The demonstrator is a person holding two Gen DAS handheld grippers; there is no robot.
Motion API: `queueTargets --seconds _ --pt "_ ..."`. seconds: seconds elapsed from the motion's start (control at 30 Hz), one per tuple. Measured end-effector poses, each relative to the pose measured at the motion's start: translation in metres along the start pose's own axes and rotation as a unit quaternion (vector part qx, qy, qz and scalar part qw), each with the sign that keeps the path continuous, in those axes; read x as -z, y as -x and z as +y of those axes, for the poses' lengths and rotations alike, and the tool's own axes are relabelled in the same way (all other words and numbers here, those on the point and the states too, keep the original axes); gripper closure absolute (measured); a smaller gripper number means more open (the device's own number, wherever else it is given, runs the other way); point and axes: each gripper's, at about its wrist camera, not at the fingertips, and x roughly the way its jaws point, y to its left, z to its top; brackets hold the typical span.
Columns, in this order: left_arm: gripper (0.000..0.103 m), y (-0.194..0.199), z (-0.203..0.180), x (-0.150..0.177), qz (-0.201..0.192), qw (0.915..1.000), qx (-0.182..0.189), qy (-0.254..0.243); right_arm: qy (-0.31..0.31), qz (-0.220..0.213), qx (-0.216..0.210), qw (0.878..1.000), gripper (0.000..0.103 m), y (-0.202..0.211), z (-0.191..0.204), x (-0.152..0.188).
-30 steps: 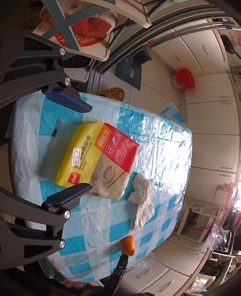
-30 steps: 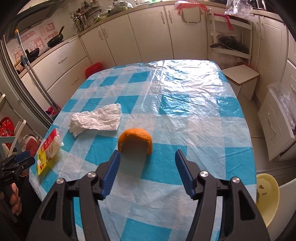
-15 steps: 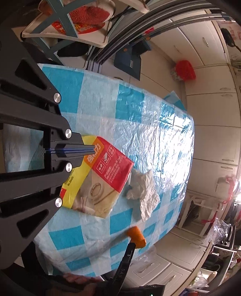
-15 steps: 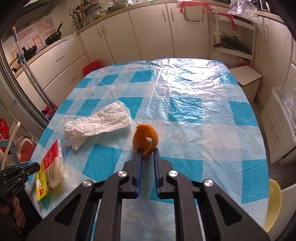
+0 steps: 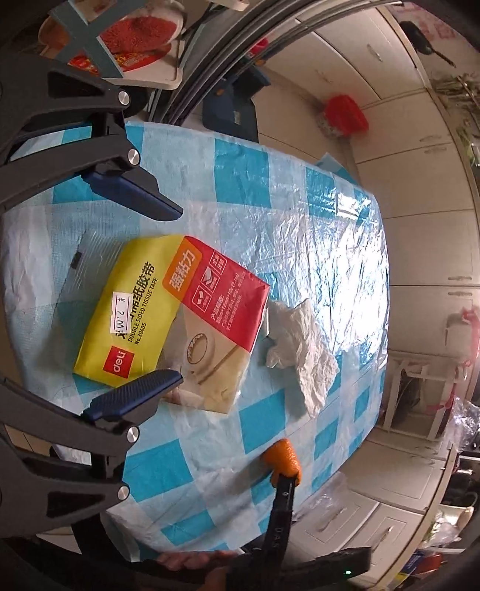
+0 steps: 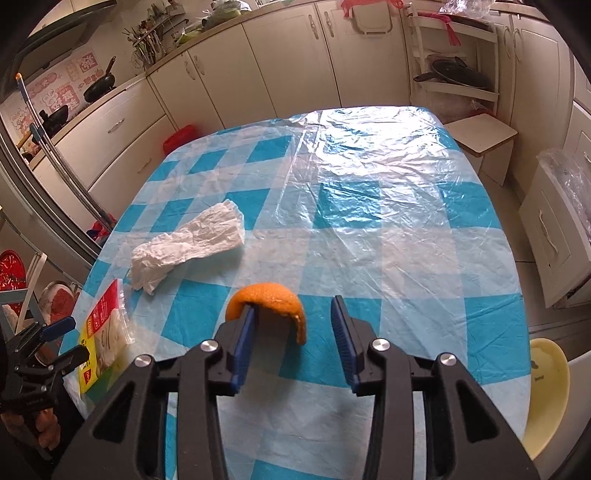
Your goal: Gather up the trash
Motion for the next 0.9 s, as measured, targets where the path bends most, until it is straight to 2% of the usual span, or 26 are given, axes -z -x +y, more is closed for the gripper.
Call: queueTargets --seconds 0.07,0.1,0.17,0.2,0.23,0.3,0.57,0.63,0.67,0.7,0.77,0.8,0.83,0.9 --pt "0.024 -0.010 -0.004 0.000 0.011 0.9999 -0.008 -0.008 0.003 0.000 -0.002 1.000 0.064 -0.005 0.004 -0.001" --pt "0.026 -0.015 -0.005 0.001 0.017 0.9998 -0.006 -0.005 0.004 0.000 -0.003 1.000 0.069 -0.006 0.005 -0.001" --pt "0.039 -0.013 -0.007 0.001 0.006 0.9999 -0.010 -0.002 0.006 0.001 -0.009 1.000 0.082 -0.005 0.006 -0.001" --pt "0.062 -0.011 -0.009 0.000 0.004 1.0000 -0.008 -0.001 0.009 -0.002 -0.007 1.000 0.092 -0.004 0.006 0.000" --pt "0.088 -0.010 -0.010 -0.002 0.005 1.0000 -0.005 0.002 0.011 -0.004 -0.007 1.000 0.094 -0.002 0.006 0.000" --pt "0.103 -0.008 -0.009 -0.005 0.012 0.9996 0.020 0.018 0.012 -0.009 -0.008 1.000 0.095 0.003 0.004 0.001" --pt "0.103 0.016 -0.005 -0.006 -0.008 0.9966 0.067 0.047 0.007 -0.028 -0.012 1.000 0.096 0.025 -0.004 0.004" --pt "0.103 0.021 -0.005 -0.007 -0.003 0.9946 0.094 0.043 0.004 -0.029 -0.014 0.999 0.096 0.029 -0.007 0.005" --pt "0.103 0.022 -0.008 -0.006 0.000 0.9949 0.094 0.036 0.003 -0.029 -0.015 0.999 0.096 0.031 -0.007 0.006" --pt "0.098 0.025 -0.013 -0.005 0.000 0.9965 0.081 0.021 0.003 -0.029 -0.015 0.999 0.096 0.032 -0.008 0.006" --pt "0.056 0.029 -0.026 0.002 -0.003 0.9991 0.032 -0.027 0.001 -0.025 -0.016 1.000 0.096 0.032 -0.010 0.008" --pt "0.021 0.033 -0.033 0.006 -0.016 0.9985 -0.003 -0.052 0.000 -0.024 -0.016 1.000 0.096 0.033 -0.011 0.008" --pt "0.016 0.036 -0.041 0.010 -0.033 0.9956 -0.035 -0.080 0.000 -0.024 -0.016 1.000 0.096 0.033 -0.012 0.009" --pt "0.016 0.034 -0.060 0.017 -0.030 0.9856 -0.076 -0.148 -0.001 -0.024 -0.017 1.000 0.096 0.035 -0.013 0.009"
